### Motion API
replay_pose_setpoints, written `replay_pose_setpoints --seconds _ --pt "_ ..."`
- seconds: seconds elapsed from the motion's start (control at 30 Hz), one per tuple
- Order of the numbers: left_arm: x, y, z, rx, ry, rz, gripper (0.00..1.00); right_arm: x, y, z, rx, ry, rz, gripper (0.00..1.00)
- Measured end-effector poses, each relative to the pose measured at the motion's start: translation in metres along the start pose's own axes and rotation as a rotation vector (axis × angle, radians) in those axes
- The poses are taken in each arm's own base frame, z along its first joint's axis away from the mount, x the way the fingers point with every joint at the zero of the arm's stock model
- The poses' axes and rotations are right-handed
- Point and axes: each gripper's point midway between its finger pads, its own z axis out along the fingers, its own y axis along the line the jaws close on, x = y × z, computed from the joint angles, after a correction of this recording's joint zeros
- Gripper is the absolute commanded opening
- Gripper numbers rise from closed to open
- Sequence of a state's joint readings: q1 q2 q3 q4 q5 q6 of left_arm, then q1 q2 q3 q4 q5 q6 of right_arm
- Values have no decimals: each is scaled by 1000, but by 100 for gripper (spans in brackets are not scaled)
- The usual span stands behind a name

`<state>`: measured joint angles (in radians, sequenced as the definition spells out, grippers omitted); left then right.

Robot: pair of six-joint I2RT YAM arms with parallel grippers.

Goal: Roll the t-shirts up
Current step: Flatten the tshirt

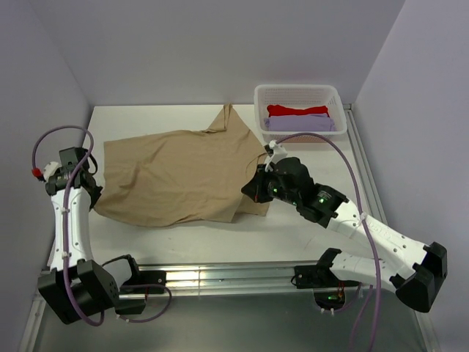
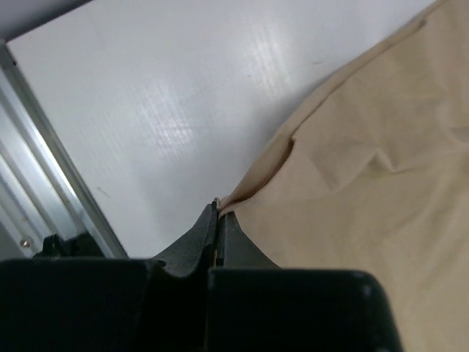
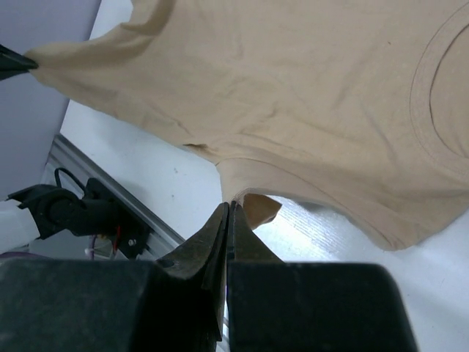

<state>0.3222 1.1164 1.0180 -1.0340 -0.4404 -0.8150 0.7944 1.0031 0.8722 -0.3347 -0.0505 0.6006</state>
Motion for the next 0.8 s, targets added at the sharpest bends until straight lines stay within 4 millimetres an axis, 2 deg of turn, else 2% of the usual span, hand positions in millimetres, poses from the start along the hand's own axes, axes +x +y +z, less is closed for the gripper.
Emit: replay_pose_setpoints --seconds 0.27,0.37,0.43,0.53,0.63,0.8 --pt "-18 -5 -7 83 -65 73 1 14 -4 -3 2 45 -8 0" --pt "-25 -5 -16 117 -107 79 4 19 -6 -4 6 60 -9 0" --pt "-29 -4 -24 145 -139 71 0 21 -6 -5 5 65 -11 0" --pt "-33 -5 -30 169 -162 71 0 23 -4 -6 0 71 -14 0" --pt "-30 -10 -24 170 -138 94 0 25 -5 -5 7 84 -15 0" --pt "-16 -21 7 115 -35 161 0 28 -3 -1 12 124 -14 0"
